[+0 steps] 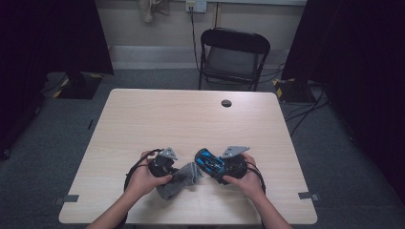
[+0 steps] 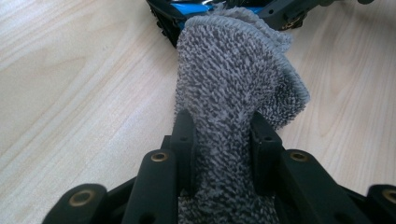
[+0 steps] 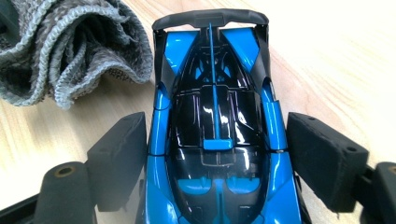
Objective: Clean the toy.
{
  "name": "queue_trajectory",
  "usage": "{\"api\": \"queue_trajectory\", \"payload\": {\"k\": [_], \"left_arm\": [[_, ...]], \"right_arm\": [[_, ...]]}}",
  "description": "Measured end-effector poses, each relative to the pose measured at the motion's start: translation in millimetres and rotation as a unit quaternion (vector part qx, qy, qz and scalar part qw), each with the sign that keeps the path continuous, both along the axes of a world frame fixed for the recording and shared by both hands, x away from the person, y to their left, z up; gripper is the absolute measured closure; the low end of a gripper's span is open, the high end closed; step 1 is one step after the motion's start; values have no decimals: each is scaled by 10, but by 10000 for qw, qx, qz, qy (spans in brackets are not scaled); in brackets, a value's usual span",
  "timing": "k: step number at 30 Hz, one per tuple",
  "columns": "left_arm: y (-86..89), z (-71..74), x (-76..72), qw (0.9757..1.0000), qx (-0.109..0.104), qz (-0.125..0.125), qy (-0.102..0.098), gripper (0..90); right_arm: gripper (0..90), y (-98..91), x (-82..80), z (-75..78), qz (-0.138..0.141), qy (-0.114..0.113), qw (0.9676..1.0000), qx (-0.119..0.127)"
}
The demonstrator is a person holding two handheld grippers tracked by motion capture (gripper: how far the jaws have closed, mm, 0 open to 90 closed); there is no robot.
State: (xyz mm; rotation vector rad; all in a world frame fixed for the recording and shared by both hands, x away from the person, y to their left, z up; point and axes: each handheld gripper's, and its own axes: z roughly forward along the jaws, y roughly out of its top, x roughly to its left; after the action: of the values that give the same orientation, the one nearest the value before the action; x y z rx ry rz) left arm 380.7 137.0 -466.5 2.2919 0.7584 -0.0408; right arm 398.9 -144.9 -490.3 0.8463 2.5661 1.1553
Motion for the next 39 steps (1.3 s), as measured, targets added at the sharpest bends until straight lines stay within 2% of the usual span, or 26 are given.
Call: {"api": "queue_trajectory", "payload": {"k": [6,13,20,28,35,39], "left_arm": [[-42,67,9,10000,-82,-17,-16,690],[-199,149,-26,9996,-125,-234,-54,690],[-383,255,-62,9986,-235,-459,-87,690],[-788,356,-89,9961,-398,-778,-141,690],[-1283,361,-127,9912,-485,-1230,-108,690],[-1504,328,-140,9894,-494,-1364,-44,690]], "right_arm": [[208,-6,-2,68,46,-10,10000,66],[199,-53,-13,167,82,-15,9999,98],[201,-225,0,216,-54,72,9995,307],[202,-570,2,240,-380,69,9988,295],[203,-891,21,221,-736,79,9970,212],[203,-1009,36,200,-896,73,9958,200]]}}
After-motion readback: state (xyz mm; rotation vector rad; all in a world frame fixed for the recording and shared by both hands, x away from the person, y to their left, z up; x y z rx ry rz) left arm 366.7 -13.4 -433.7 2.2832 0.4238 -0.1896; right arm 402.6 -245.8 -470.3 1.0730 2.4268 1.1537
